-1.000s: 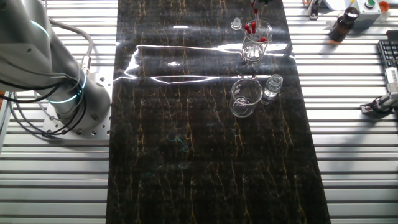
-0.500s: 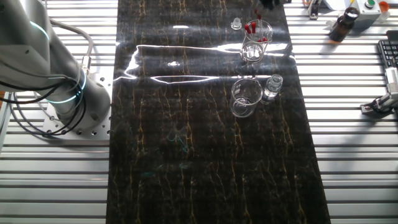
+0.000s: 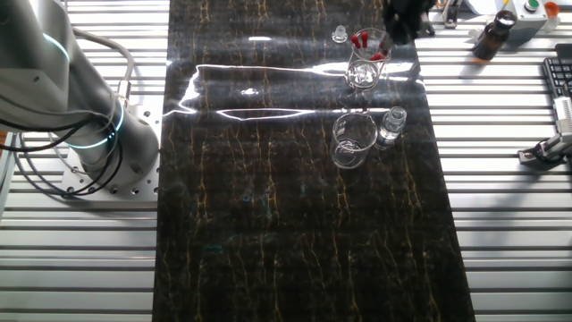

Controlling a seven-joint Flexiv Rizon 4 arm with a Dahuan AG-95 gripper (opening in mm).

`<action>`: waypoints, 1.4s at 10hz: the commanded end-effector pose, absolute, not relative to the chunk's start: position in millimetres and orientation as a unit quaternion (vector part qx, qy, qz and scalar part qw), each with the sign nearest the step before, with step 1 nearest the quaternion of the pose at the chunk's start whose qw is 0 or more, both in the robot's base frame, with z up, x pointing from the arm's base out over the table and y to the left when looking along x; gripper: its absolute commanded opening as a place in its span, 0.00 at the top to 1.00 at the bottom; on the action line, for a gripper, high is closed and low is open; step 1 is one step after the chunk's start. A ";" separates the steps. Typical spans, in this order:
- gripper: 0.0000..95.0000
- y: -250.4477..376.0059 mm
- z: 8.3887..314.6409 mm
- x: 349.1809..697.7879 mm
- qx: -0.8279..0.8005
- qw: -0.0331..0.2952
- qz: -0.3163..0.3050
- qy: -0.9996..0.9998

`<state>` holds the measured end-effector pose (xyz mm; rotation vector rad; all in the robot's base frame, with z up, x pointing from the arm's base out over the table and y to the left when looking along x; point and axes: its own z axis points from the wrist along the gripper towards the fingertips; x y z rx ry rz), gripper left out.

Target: Transfer liquid using a dropper

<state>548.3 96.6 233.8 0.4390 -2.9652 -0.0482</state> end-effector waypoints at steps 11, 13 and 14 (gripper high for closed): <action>1.00 67.1 207.2 553.0 0.160 0.066 -0.012 -0.985; 1.00 66.8 206.0 553.2 0.161 0.067 -0.012 -0.985; 1.00 66.6 203.7 553.7 0.162 0.066 -0.012 -0.985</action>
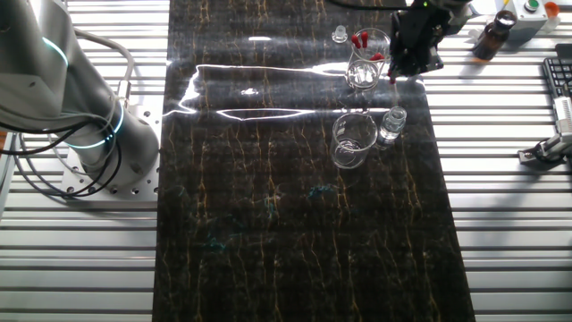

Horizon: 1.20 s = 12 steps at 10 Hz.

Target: Transfer liquid using a dropper

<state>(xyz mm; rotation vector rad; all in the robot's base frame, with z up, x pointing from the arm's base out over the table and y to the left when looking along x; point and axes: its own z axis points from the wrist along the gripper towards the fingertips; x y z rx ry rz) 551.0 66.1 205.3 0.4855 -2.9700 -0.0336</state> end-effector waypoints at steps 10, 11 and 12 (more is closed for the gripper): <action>1.00 67.1 162.0 559.9 0.169 0.059 -0.011 -0.984; 1.00 67.1 161.9 559.8 0.170 0.059 -0.010 -0.984; 1.00 67.0 161.6 559.4 0.170 0.059 -0.010 -0.984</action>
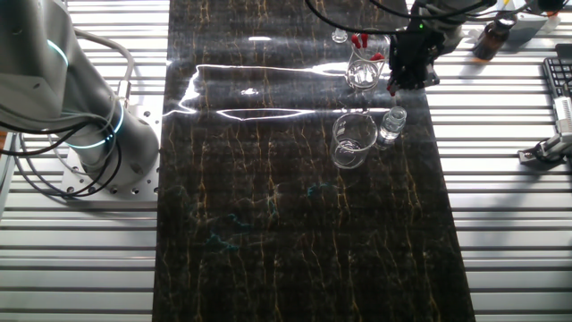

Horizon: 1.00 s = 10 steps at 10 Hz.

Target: Transfer liquid using a dropper

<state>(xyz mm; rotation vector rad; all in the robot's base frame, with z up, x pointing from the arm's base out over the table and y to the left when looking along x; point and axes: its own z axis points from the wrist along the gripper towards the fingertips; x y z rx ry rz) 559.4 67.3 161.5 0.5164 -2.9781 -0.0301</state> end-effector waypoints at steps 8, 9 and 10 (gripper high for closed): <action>1.00 66.0 162.4 558.5 0.173 0.060 -0.010 -0.983; 1.00 66.0 162.4 558.5 0.175 0.059 -0.011 -0.983; 1.00 66.0 162.4 558.5 0.177 0.057 -0.011 -0.982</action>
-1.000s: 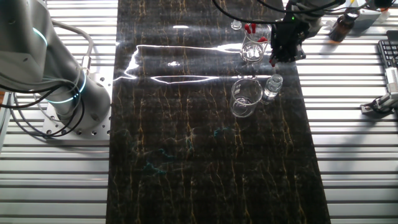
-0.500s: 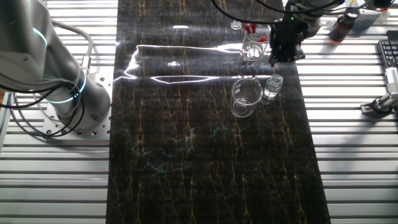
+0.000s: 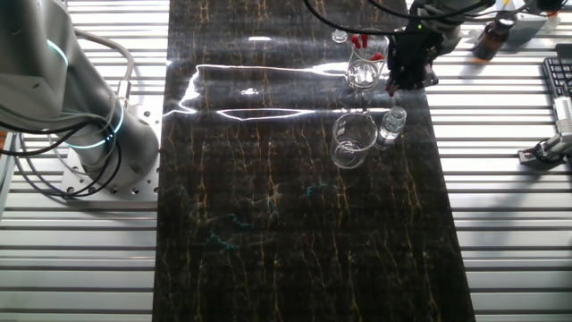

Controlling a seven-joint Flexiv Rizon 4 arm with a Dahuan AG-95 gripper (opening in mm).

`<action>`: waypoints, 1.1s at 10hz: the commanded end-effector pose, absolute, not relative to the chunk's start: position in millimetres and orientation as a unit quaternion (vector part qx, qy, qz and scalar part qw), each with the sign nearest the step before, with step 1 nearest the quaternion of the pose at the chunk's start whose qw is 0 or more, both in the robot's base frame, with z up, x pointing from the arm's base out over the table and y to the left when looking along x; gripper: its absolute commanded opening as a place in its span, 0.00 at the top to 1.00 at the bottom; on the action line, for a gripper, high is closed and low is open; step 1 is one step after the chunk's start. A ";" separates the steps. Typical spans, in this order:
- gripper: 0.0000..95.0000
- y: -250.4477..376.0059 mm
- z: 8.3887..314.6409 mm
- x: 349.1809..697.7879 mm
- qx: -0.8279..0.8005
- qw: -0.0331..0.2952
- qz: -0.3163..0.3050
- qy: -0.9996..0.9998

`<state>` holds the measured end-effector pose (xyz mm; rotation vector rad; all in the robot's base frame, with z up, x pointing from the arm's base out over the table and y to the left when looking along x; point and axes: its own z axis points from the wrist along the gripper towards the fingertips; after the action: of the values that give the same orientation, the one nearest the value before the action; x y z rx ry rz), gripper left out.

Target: Transfer liquid using a dropper

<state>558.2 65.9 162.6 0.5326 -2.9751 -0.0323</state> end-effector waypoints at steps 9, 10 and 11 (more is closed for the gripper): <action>1.00 66.0 162.4 558.5 0.190 0.062 -0.014 -0.980; 1.00 66.0 162.4 558.5 0.192 0.063 -0.014 -0.979; 1.00 65.9 161.9 558.6 0.193 0.065 -0.015 -0.979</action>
<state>557.3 65.1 161.2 0.5877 -2.9565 -0.0443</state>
